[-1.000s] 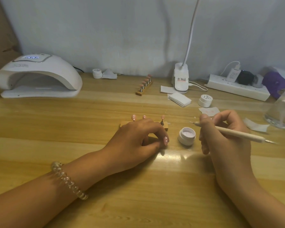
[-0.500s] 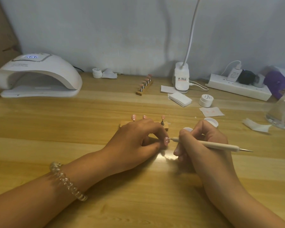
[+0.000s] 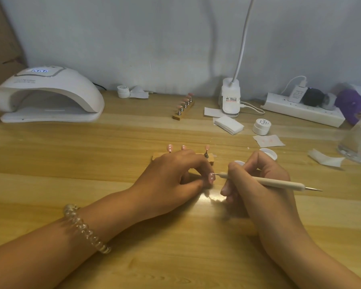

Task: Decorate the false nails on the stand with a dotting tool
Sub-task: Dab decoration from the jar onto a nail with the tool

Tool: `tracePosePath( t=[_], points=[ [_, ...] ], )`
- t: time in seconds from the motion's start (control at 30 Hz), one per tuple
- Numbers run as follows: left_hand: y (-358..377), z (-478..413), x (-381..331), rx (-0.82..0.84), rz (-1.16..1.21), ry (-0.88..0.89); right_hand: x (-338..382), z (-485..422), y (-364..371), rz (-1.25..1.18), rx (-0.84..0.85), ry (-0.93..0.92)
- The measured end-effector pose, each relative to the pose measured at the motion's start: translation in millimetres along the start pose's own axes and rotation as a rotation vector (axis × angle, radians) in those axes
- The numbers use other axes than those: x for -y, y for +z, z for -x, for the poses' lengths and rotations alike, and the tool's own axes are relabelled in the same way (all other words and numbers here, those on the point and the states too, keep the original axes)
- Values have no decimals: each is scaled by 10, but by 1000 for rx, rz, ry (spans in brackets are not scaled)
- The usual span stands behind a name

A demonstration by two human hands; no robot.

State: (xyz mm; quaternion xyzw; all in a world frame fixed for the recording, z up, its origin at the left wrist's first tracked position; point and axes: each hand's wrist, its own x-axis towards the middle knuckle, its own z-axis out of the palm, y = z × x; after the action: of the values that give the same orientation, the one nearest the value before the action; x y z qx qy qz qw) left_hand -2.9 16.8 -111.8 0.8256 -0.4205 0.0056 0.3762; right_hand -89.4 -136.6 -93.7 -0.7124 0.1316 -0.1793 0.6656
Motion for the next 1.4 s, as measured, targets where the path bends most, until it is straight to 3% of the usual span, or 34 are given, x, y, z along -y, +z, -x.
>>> tracePosePath(
  t=[0.57,1.4],
  points=[
    [-6,3,-31,1,7,5,1,-5,-28,-105,-55,-55],
    [-7,3,-38,4,7,-12,-38,-13,-16,34,12,-42]
  ],
)
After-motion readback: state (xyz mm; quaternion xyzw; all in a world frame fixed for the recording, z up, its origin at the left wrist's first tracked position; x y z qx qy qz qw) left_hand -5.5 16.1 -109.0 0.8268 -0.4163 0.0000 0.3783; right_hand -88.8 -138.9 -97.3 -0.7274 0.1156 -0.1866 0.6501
